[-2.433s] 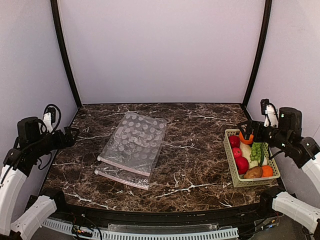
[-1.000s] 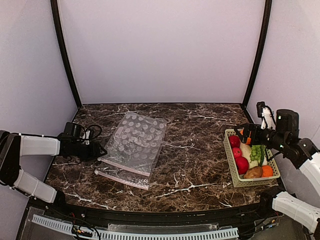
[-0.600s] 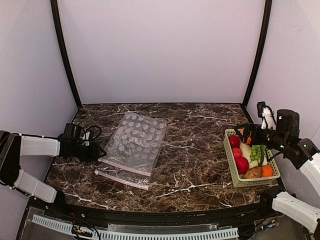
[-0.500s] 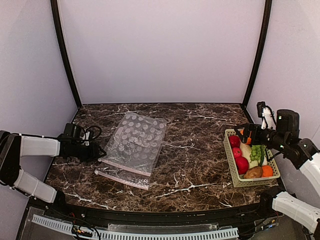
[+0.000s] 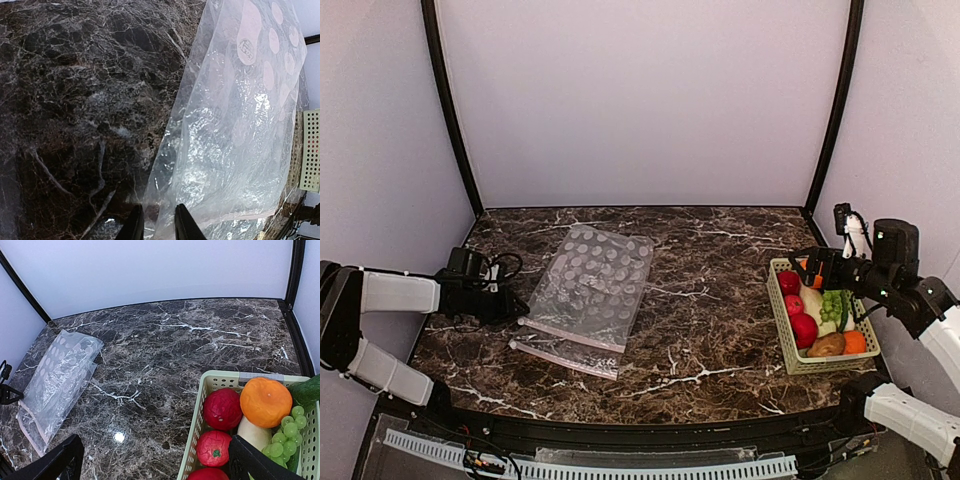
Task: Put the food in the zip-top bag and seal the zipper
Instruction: Pick up the zipper food storage bag at the center of the board.
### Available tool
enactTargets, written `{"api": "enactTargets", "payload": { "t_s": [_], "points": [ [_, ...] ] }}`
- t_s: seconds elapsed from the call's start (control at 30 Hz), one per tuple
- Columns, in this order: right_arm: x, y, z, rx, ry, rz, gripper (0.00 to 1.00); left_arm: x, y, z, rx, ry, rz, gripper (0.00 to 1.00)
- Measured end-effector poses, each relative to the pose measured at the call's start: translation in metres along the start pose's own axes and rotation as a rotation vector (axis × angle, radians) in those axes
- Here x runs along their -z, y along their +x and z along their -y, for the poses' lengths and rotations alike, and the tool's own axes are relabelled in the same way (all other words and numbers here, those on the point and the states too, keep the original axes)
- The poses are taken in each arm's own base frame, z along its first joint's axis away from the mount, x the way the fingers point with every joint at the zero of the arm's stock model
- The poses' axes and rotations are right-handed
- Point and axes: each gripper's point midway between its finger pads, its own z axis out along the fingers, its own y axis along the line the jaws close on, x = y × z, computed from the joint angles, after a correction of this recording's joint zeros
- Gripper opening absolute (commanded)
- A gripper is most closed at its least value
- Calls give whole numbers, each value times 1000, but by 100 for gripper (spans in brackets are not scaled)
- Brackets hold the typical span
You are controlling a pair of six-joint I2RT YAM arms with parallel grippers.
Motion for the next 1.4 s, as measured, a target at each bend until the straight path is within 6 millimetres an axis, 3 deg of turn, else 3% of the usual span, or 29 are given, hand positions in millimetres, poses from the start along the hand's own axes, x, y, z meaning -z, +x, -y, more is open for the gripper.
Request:
{"api": "enactTargets", "payload": {
  "t_s": [0.2, 0.4, 0.63, 0.97, 1.23, 1.4],
  "points": [
    [0, 0, 0, 0, 0, 0, 99, 1, 1, 2, 0, 14, -4, 2],
    [0, 0, 0, 0, 0, -1, 99, 13, -5, 17, -21, 64, 24, 1],
    [-3, 3, -5, 11, -29, -20, 98, 42, -13, 49, -58, 167, 70, 1],
    [-14, 4, -29, 61, -112, -87, 94, 89, -30, 136, -125, 340, 114, 1],
    [-20, 15, -85, 180, -215, -149, 93, 116, -21, 219, -205, 470, 95, 1],
    [-15, 11, -118, 242, -262, -135, 92, 127, -12, 252, -212, 518, 93, 1]
  ]
}}
